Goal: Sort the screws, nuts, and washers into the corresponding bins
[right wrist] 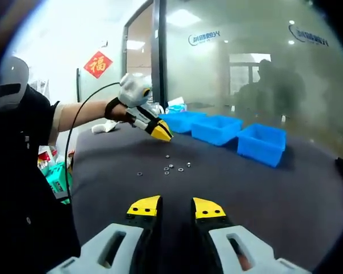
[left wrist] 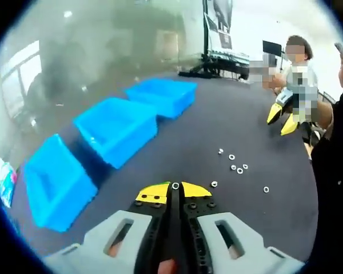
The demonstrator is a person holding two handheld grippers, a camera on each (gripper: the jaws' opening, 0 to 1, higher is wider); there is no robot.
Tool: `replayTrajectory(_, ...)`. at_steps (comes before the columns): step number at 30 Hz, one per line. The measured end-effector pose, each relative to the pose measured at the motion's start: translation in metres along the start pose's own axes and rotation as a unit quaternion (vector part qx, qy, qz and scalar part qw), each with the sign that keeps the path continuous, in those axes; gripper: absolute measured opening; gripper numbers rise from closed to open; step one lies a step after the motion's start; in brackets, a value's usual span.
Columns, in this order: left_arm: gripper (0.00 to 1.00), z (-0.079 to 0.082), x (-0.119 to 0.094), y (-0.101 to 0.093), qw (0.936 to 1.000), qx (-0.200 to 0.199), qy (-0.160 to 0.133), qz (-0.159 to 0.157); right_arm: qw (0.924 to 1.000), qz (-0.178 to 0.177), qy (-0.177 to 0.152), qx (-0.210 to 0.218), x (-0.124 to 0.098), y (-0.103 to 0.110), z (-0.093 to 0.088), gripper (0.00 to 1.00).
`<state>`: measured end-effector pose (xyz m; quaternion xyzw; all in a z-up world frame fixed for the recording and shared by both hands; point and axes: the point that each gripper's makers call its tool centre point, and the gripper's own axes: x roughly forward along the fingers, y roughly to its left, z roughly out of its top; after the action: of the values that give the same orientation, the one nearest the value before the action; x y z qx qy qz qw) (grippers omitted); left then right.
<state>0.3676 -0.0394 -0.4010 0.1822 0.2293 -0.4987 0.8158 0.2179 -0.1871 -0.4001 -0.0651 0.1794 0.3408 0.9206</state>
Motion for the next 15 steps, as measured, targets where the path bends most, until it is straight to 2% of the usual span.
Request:
replayTrajectory(7,0.00,0.011,-0.023,0.031,0.9972,-0.009,-0.043,0.060,1.0000,0.003,0.001,-0.004,0.003,0.003,0.004,0.17)
replayTrajectory(10,0.00,0.021,-0.035,0.054,0.9916,-0.042,-0.076,0.096,1.0000,0.004,0.003,-0.006,0.004,0.005,0.005,0.17)
replayTrajectory(15,0.00,0.025,-0.047,0.083,0.9872,-0.036,-0.077,0.135,0.9999,0.003,0.003,-0.009,0.004,0.004,0.008,0.17)
